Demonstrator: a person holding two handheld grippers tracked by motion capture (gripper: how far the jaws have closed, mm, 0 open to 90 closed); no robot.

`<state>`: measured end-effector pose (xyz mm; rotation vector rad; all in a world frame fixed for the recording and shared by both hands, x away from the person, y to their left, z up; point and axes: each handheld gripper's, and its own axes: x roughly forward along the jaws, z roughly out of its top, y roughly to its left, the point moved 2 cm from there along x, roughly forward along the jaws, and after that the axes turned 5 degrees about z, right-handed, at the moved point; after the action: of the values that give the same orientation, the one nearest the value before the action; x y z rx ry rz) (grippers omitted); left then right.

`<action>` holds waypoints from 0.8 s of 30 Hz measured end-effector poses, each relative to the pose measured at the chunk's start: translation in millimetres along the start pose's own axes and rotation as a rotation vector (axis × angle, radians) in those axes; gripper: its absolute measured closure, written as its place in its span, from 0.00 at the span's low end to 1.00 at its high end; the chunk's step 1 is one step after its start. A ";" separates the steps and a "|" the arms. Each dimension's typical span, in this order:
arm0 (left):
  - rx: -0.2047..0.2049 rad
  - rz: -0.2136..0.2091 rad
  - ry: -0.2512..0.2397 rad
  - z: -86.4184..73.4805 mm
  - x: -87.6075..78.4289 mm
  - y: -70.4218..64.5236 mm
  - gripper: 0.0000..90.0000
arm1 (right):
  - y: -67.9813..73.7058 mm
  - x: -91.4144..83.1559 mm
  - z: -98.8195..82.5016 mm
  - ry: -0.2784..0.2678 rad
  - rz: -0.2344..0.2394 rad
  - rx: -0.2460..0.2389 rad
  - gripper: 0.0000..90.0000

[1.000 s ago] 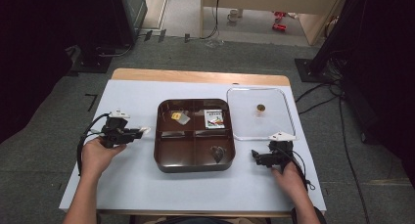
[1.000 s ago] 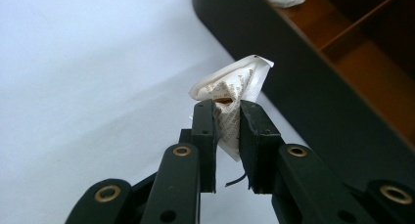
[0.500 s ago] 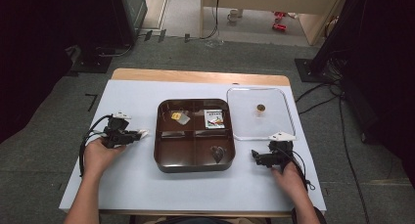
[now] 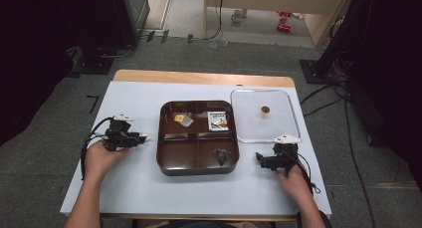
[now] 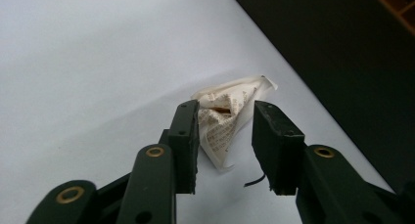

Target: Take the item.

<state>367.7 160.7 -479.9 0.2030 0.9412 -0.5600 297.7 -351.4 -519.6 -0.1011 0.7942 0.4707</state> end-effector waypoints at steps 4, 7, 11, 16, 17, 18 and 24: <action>-0.001 0.020 -0.041 -0.4 -6.2 3.1 0.61 | 0.0 0.0 0.0 0.000 0.000 0.000 0.00; -0.004 0.031 -0.056 -2.2 -8.5 5.9 0.58 | -0.1 -0.1 0.0 0.001 0.000 -0.001 0.00; -0.002 0.044 -0.069 -4.7 -11.3 9.5 0.56 | -0.1 0.0 0.0 0.001 0.000 0.000 0.00; -0.015 0.056 -0.086 -7.5 -14.6 14.2 0.53 | -0.2 0.0 0.0 0.001 0.001 0.000 0.00; -0.018 0.059 -0.086 -8.4 -15.7 15.6 0.53 | -0.2 0.0 0.0 0.001 0.000 -0.001 0.00; -0.024 0.055 -0.092 -9.9 -17.4 17.7 0.53 | -0.2 0.0 0.0 0.001 0.001 0.000 0.00; -0.038 0.062 -0.099 -15.5 -21.7 23.5 0.52 | -0.2 0.0 0.1 0.002 0.001 0.001 0.00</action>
<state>359.4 194.6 -473.1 0.1682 0.8460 -0.4901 297.9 -351.6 -519.6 -0.0999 0.7962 0.4713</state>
